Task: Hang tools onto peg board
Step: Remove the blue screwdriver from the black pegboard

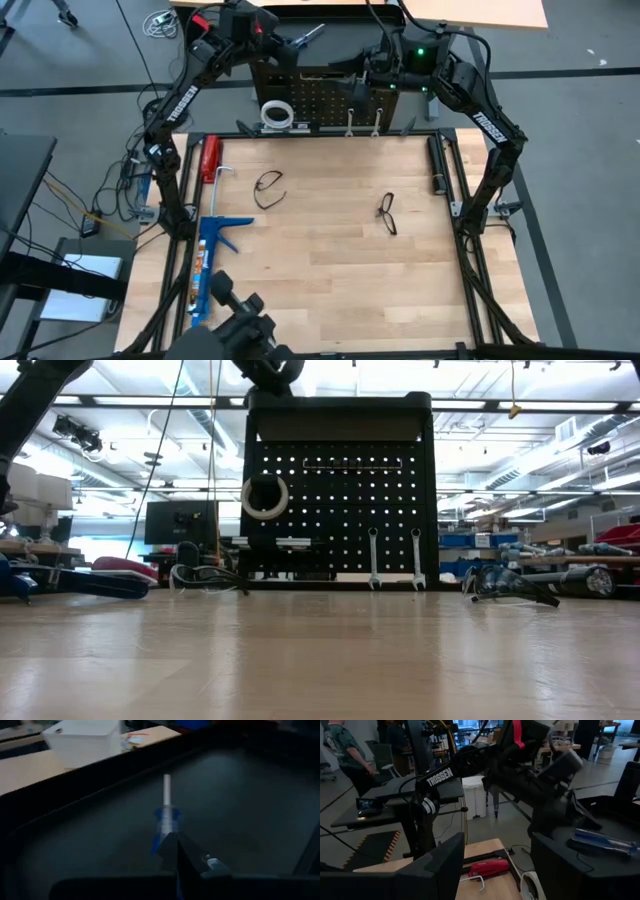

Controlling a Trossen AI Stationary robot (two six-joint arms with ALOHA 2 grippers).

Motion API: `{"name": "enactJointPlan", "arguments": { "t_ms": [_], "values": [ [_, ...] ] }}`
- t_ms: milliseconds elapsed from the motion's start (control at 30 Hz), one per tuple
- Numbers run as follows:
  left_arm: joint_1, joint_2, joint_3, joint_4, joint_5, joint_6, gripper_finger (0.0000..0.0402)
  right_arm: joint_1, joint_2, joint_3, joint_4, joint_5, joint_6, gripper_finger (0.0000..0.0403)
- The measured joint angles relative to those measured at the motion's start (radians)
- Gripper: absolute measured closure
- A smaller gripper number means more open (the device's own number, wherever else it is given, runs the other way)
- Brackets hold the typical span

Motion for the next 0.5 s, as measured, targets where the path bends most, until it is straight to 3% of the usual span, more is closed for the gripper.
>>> {"name": "enactJointPlan", "arguments": {
  "t_ms": [200, 500],
  "values": [
    [-0.005, -0.022, 0.002, 0.115, -0.069, 0.006, 0.0400, 0.000, 0.000, 0.000, 0.013, 0.000, -0.002, 0.0173],
    [-0.058, 0.049, -0.002, 0.533, -0.409, 0.350, 0.0400, 0.000, 0.000, 0.000, 0.021, 0.000, -0.001, 0.0173]
  ]
}}
